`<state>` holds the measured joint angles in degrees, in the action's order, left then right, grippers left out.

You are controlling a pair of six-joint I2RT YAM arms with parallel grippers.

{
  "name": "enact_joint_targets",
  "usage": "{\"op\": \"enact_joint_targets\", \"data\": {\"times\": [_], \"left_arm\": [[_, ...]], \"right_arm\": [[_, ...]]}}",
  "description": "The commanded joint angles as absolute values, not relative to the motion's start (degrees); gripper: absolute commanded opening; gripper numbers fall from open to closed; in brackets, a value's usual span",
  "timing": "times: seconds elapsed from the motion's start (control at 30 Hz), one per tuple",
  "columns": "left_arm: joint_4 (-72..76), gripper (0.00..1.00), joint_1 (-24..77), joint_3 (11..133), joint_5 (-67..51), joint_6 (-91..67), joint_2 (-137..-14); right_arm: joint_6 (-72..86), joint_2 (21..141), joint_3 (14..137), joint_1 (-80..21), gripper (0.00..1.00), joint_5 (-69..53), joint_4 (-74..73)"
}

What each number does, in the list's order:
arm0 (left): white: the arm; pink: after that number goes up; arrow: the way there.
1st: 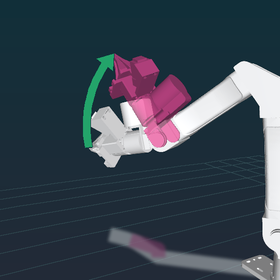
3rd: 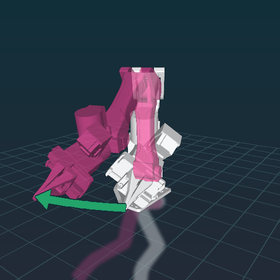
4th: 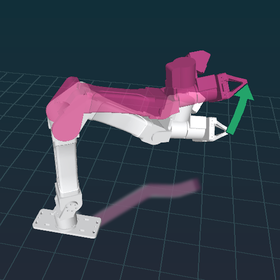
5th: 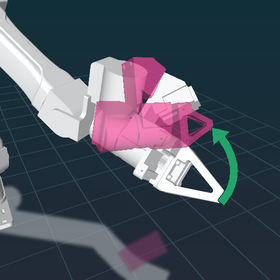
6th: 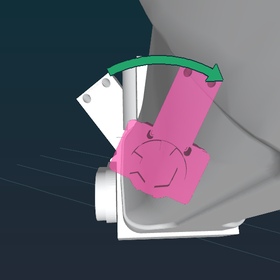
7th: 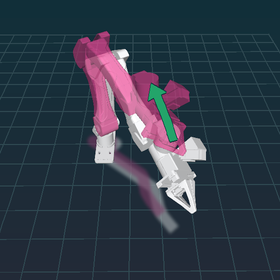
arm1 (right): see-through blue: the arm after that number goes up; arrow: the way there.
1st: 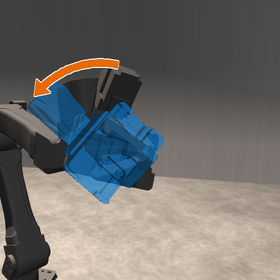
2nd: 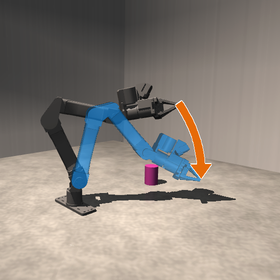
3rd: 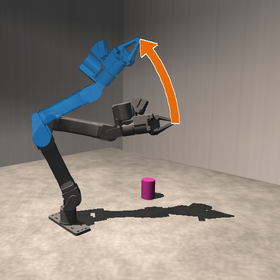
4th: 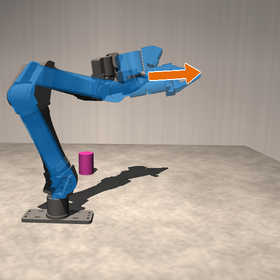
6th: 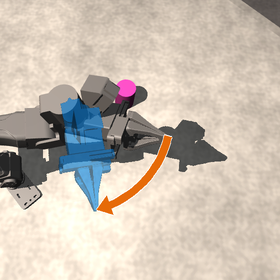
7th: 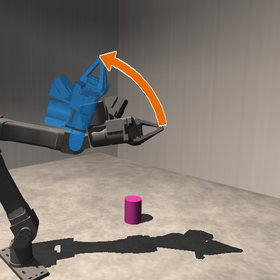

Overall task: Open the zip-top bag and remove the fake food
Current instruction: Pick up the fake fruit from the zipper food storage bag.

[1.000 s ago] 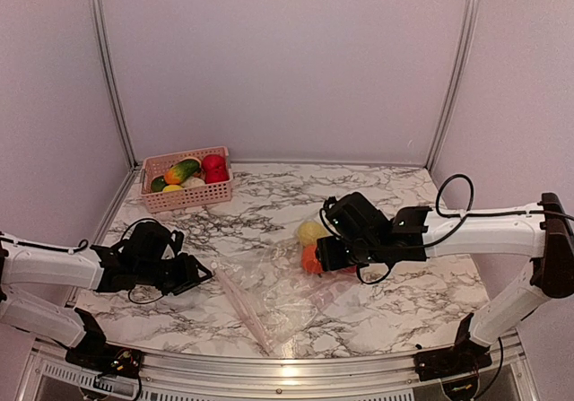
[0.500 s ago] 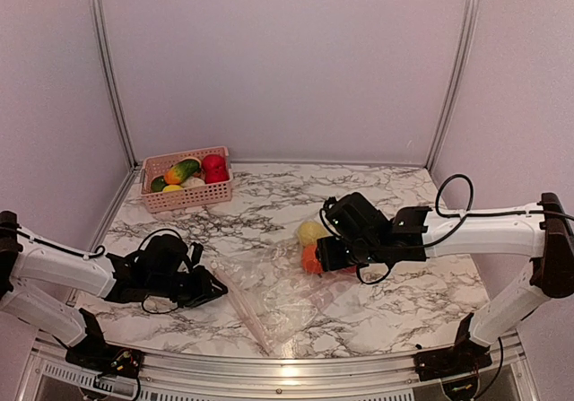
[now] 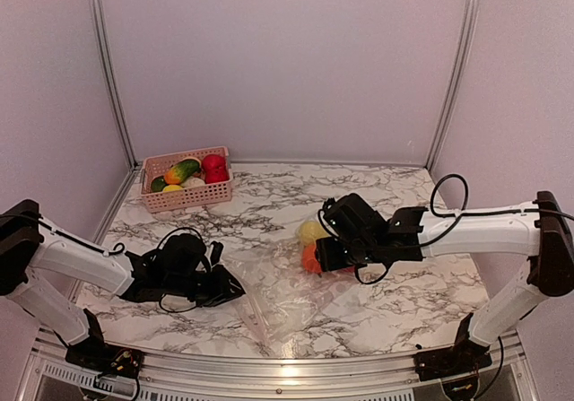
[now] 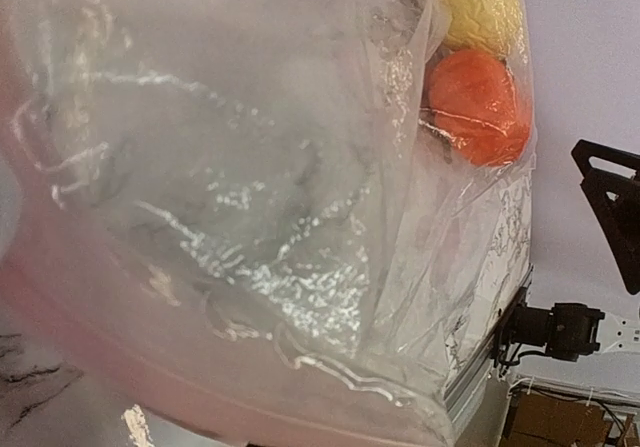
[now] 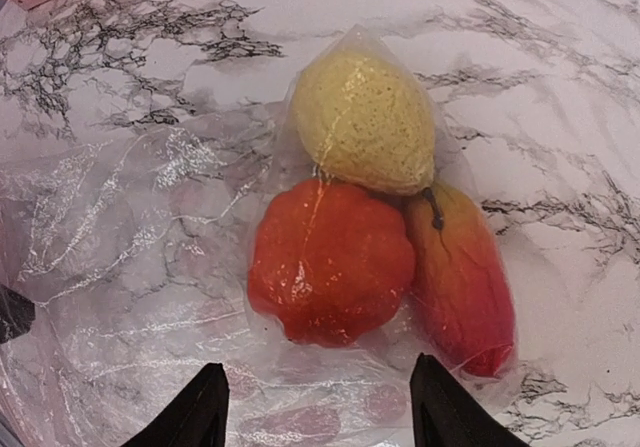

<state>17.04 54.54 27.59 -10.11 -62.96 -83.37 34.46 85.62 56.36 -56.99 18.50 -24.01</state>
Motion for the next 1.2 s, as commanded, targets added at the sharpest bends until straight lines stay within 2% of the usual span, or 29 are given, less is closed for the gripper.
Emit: {"op": "enact_joint_targets", "data": {"times": [0.0,0.23,0.5,0.67,0.9,1.17], "left_arm": [[20.6,0.18,55.0,29.3,-10.7,-63.8,-87.0],[20.9,0.13,55.0,30.8,-9.0,-64.1,-91.9],[17.4,0.1,55.0,31.2,-6.9,-62.2,-92.1],[16.9,0.11,55.0,31.2,-6.9,-61.8,-92.0],[15.3,0.11,55.0,31.2,-6.6,-60.8,-91.5],[15.0,0.11,55.0,31.0,-6.6,-60.2,-90.9]], "right_arm": [[34.3,87.7,58.6,-55.3,0.6,18.5,-22.2],[33.7,89.5,57.4,-51.2,0.52,14.9,-18.4],[33.3,93.2,59.1,-49.4,0.36,14.5,-18.4],[34.8,94.6,59.3,-48.6,0.22,16.2,-18.9],[36.2,94.9,59.5,-48.5,0.17,17.3,-18.5],[35.7,97.0,60.5,-48.5,0.17,16.9,-17.4]]}}
